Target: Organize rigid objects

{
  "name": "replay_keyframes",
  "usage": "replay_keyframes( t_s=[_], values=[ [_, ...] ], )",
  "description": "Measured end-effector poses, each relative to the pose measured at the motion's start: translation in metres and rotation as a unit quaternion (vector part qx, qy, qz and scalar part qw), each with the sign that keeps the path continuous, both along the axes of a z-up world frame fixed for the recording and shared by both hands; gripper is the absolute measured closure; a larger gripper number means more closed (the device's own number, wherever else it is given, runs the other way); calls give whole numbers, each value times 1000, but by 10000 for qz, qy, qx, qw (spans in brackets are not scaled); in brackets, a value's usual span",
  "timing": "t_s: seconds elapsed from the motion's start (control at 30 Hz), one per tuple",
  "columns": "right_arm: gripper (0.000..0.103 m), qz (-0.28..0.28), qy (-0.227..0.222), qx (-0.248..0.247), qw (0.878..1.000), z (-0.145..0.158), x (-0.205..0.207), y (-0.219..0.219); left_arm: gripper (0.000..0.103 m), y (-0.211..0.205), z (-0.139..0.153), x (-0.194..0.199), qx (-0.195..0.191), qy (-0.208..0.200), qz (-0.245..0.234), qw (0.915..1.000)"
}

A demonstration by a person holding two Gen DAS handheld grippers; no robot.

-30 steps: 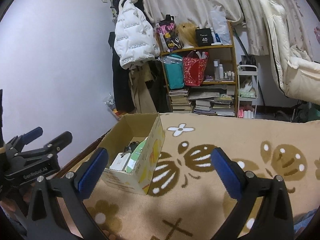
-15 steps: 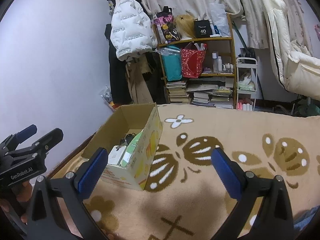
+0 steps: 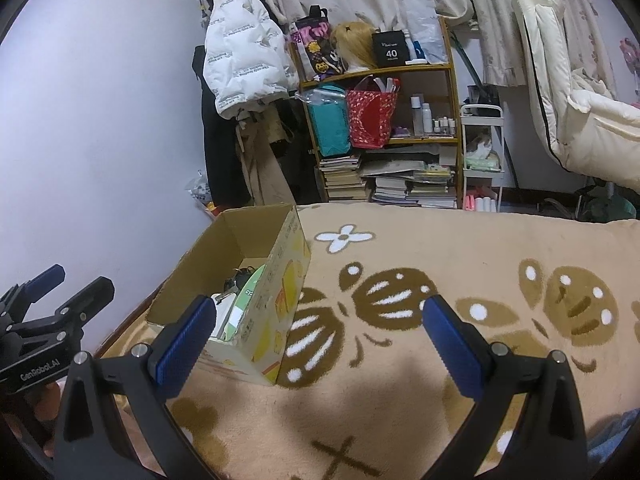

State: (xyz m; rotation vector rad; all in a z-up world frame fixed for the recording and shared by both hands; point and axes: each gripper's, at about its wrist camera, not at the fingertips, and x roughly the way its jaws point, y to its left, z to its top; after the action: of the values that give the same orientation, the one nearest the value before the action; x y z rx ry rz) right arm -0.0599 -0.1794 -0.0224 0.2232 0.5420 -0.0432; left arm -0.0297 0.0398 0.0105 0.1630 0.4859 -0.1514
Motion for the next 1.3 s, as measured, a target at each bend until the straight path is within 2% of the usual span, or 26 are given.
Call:
replay_keyframes(
  t_s=[1.3],
  values=[
    [0, -4, 23, -59, 10000, -3, 0, -2, 1, 2, -7, 2, 77, 69, 2, 9999]
  ],
)
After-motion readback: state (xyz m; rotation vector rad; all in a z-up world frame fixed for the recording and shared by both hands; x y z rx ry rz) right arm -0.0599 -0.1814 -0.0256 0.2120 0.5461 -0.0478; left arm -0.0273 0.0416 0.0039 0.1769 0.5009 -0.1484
